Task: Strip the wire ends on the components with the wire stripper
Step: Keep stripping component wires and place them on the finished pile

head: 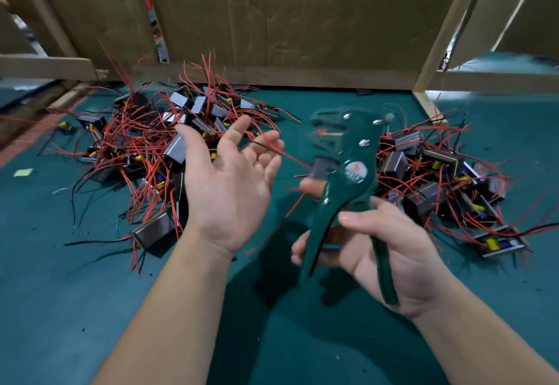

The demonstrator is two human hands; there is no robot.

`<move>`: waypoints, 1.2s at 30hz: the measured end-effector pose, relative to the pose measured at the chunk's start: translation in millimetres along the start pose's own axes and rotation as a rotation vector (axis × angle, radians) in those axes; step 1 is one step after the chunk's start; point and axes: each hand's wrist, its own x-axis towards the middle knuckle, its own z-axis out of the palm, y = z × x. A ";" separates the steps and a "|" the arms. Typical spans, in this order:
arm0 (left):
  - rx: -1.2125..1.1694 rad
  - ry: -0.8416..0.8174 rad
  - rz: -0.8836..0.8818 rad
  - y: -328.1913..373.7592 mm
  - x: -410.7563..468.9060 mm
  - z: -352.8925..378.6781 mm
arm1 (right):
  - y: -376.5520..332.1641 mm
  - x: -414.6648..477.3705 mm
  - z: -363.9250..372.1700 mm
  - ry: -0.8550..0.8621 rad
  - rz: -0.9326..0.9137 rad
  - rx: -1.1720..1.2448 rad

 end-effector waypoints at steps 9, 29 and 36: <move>1.409 0.407 0.413 -4.1 7.3 -33.6 | -23.5 3.5 -13.8 0.592 -0.459 -0.496; 1.846 0.440 0.155 -15.4 11.2 -42.4 | -6.6 3.7 -17.0 0.403 -0.280 -0.375; 1.364 0.394 0.445 -12.1 14.1 -37.6 | -3.3 3.0 -11.3 0.368 -0.243 -0.328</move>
